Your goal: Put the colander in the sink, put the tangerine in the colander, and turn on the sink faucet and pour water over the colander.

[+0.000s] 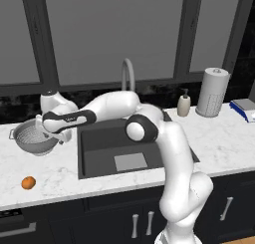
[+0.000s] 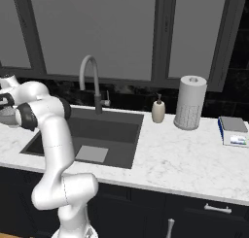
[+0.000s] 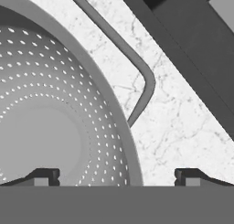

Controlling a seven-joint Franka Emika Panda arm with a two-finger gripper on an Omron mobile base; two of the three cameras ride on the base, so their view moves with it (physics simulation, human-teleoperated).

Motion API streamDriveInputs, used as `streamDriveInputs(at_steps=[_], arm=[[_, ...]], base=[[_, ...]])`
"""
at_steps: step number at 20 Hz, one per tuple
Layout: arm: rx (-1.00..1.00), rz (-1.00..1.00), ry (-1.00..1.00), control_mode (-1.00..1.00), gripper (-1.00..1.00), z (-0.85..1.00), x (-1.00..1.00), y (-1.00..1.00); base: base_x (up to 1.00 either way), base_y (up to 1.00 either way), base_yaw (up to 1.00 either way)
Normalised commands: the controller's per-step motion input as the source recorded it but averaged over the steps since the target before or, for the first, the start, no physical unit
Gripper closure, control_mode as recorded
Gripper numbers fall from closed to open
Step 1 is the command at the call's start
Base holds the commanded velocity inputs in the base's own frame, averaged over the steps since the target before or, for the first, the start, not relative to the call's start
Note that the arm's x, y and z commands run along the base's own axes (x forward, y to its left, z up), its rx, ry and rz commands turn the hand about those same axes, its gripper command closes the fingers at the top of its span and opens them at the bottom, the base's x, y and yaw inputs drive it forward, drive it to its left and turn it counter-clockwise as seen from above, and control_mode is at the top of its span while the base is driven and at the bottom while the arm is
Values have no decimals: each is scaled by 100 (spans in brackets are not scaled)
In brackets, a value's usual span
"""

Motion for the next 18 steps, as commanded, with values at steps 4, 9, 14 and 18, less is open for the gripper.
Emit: streamDriveInputs(at_steps=[4, 9, 14, 18], arm=[[-11, 0, 7, -100, -100, -83, 25, 28], [-17, -2, 9, -100, 100, -97, 6, 40], [-8, -3, 2, -100, 100, -71, 0, 11], [0, -18, -3, -100, 100, -50, -17, -37]], base=[[0, 0, 0], [0, 0, 0], [0, 0, 0], [0, 0, 0]])
